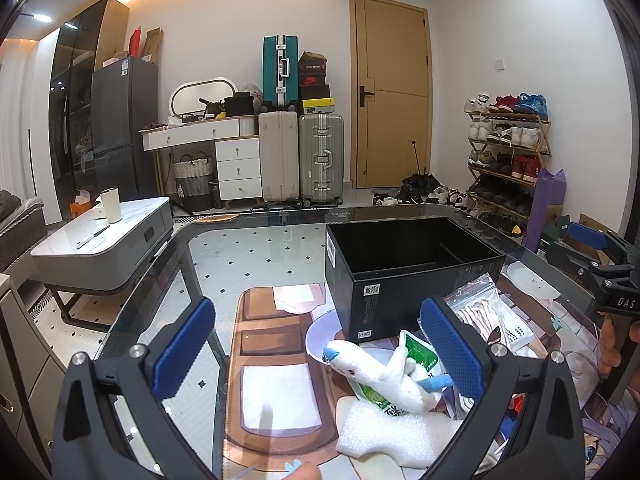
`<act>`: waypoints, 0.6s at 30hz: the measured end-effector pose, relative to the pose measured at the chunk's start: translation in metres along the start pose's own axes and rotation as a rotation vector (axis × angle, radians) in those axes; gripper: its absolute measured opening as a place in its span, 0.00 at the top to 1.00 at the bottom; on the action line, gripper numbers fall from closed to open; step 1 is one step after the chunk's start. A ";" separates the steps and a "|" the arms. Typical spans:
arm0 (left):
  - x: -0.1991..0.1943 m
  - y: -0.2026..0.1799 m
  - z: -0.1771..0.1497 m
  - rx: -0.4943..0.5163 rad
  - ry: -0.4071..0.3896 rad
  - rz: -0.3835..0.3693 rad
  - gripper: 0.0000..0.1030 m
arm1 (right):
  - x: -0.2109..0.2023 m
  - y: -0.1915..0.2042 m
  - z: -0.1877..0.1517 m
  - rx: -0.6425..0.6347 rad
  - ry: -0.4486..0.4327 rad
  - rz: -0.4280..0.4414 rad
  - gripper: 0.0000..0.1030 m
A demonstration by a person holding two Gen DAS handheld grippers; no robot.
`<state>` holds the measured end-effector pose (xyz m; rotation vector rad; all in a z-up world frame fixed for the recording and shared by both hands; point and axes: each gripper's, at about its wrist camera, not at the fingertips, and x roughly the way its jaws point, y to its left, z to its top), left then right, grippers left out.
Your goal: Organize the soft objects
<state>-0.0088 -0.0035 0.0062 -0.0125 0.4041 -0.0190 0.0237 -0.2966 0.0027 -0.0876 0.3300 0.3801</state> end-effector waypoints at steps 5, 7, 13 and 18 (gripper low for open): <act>0.000 0.000 0.000 0.000 -0.001 -0.001 0.00 | 0.000 0.000 0.000 0.002 -0.001 0.001 0.00; 0.000 0.000 0.000 0.001 0.000 0.000 0.00 | 0.000 0.000 0.000 0.001 -0.001 0.000 0.00; 0.000 0.000 0.000 0.000 0.000 0.000 0.00 | 0.000 0.000 0.000 0.001 -0.002 -0.003 0.00; 0.000 0.000 0.000 0.003 0.001 -0.004 0.00 | 0.004 0.001 0.000 -0.004 0.010 -0.027 0.00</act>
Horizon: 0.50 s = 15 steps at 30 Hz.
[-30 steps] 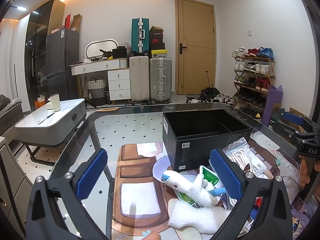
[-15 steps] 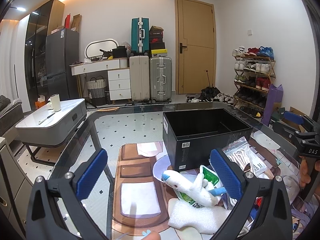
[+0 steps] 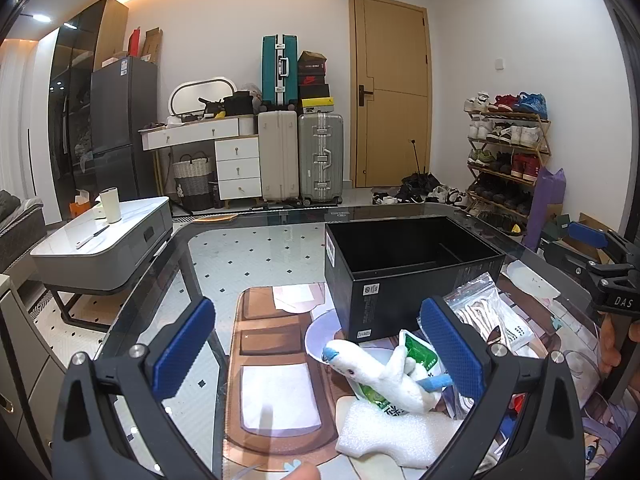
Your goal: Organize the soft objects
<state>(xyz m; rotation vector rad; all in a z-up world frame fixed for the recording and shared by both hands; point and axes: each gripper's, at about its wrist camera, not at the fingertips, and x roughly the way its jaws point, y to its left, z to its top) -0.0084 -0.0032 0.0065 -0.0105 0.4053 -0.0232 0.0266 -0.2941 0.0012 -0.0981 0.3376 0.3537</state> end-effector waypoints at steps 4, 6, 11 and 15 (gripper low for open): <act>0.002 0.000 0.000 0.001 0.005 -0.003 0.00 | 0.002 0.001 -0.001 -0.003 0.018 0.014 0.00; 0.002 -0.001 -0.001 0.004 0.005 -0.006 0.00 | 0.003 0.003 -0.002 0.001 0.032 0.027 0.00; 0.003 -0.003 -0.002 0.010 0.012 -0.017 0.00 | 0.010 0.017 -0.001 -0.023 0.104 0.082 0.00; 0.003 -0.002 -0.003 0.002 0.020 -0.028 0.00 | 0.012 0.031 0.005 -0.043 0.144 0.130 0.00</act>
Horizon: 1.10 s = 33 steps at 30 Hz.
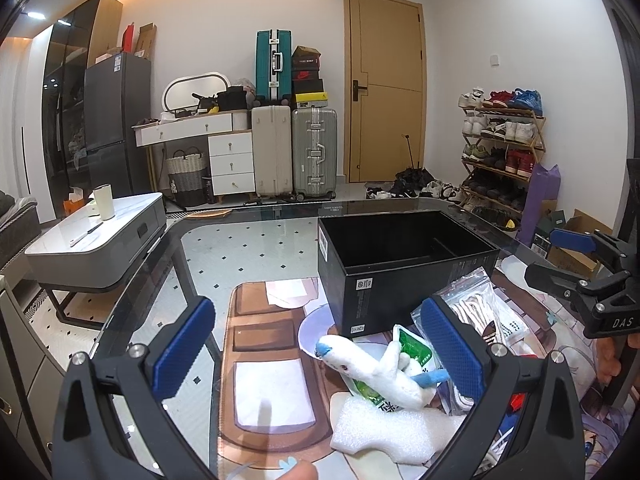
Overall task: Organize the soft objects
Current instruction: 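Reach the right gripper to the clear adidas rope bag and grasp it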
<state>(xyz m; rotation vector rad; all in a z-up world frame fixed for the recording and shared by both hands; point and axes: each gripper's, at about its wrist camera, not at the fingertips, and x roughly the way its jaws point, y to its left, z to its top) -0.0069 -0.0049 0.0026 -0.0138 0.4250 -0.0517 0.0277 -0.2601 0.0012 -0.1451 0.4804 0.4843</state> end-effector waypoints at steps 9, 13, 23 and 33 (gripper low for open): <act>0.000 0.005 -0.005 -0.015 0.042 -0.040 0.00 | 0.024 0.025 0.002 -0.003 0.146 0.082 0.00; 0.000 0.010 -0.008 -0.033 0.069 -0.046 0.00 | 0.033 0.034 0.001 -0.002 0.177 0.107 0.01; -0.007 0.012 -0.012 -0.012 0.083 -0.017 0.00 | 0.063 0.047 -0.010 0.009 0.309 0.134 0.22; -0.003 0.013 -0.012 -0.015 0.115 -0.026 0.00 | 0.079 0.062 -0.010 -0.035 0.379 0.110 0.47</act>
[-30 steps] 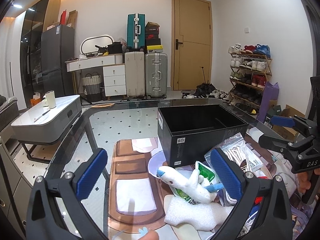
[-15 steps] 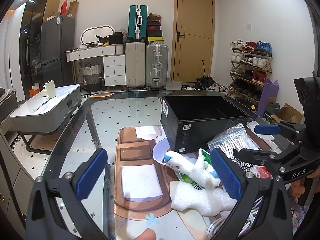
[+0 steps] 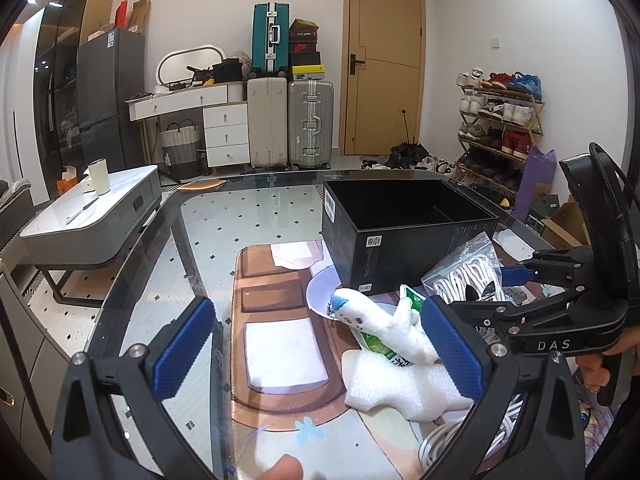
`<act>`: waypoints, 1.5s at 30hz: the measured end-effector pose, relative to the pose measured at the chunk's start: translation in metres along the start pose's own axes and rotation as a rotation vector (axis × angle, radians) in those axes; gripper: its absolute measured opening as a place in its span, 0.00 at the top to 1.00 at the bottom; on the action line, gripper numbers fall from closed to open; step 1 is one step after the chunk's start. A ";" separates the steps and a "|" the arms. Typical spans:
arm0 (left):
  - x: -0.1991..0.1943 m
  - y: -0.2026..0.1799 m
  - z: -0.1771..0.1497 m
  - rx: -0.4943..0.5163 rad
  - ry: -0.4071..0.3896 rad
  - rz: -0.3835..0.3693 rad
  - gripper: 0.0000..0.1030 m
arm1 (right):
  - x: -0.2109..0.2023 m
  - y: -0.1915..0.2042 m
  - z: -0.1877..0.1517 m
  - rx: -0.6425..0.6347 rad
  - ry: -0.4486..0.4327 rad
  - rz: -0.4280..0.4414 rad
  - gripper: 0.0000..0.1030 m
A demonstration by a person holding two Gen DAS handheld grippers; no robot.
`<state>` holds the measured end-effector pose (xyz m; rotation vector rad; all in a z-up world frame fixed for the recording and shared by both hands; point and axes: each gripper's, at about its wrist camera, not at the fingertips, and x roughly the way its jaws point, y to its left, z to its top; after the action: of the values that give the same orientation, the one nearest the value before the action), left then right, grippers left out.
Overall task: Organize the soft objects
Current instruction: 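Reach the right gripper to the clear adidas rope bag and grasp it, then grasp the white plush toy with the left gripper while the right gripper holds the adidas bag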
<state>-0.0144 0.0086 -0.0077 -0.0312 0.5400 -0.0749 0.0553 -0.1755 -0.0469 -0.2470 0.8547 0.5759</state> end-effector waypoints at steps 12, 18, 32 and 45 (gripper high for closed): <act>0.007 0.000 0.000 -0.015 0.043 -0.002 0.00 | -0.024 0.010 0.011 -0.024 -0.035 -0.016 0.79; 0.008 -0.006 0.000 0.010 0.052 -0.002 0.00 | -0.039 0.012 0.015 -0.025 -0.067 -0.016 0.82; 0.022 0.000 0.000 -0.047 0.110 -0.011 0.00 | -0.069 -0.011 0.016 0.043 -0.106 -0.032 0.83; 0.045 -0.001 0.004 -0.114 0.237 -0.053 0.01 | -0.083 -0.016 0.018 0.040 -0.116 -0.033 0.83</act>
<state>0.0261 0.0038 -0.0275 -0.1493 0.7805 -0.0997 0.0328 -0.2125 0.0279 -0.1891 0.7481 0.5364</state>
